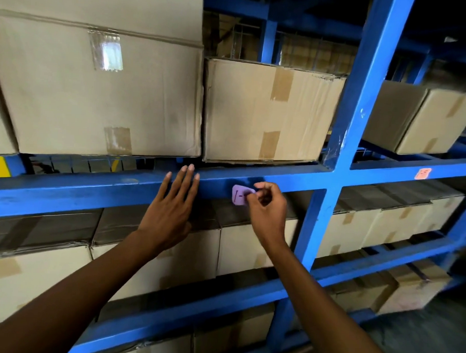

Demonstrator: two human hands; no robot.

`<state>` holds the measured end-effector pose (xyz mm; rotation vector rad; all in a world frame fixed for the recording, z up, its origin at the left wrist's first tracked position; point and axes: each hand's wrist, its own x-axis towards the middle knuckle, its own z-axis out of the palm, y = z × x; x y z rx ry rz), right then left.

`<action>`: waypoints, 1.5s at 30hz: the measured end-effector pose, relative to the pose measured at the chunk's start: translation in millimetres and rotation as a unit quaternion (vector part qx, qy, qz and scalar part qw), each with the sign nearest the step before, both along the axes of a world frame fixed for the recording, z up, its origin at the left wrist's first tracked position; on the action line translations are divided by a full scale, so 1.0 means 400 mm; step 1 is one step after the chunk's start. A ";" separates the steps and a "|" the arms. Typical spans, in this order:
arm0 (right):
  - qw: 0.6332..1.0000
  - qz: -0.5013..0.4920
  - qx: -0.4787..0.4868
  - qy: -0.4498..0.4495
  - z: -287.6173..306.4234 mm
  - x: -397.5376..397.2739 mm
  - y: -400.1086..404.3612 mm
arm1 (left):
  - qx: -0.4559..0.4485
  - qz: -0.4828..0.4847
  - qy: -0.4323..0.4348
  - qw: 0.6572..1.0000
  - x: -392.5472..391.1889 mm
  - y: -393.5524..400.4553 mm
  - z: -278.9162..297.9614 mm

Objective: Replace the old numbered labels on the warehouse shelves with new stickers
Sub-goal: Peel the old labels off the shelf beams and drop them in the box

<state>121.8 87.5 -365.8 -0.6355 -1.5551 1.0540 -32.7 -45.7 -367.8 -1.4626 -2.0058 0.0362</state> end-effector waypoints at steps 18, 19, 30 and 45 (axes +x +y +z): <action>0.975 -0.077 -0.199 -0.057 -0.295 0.488 0.549 | -0.043 -0.115 0.072 0.990 0.449 0.663 -0.137; 0.972 -0.073 -0.213 -0.069 -0.324 0.500 0.580 | -0.056 -0.102 0.076 0.990 0.471 0.693 -0.165; 0.849 0.038 -0.383 -0.362 -0.831 0.639 0.648 | -0.200 0.027 0.039 0.979 0.599 0.776 -0.498; 0.755 0.038 -0.440 -0.486 -1.006 0.758 0.599 | -0.217 -0.025 0.007 0.976 0.566 0.773 -0.521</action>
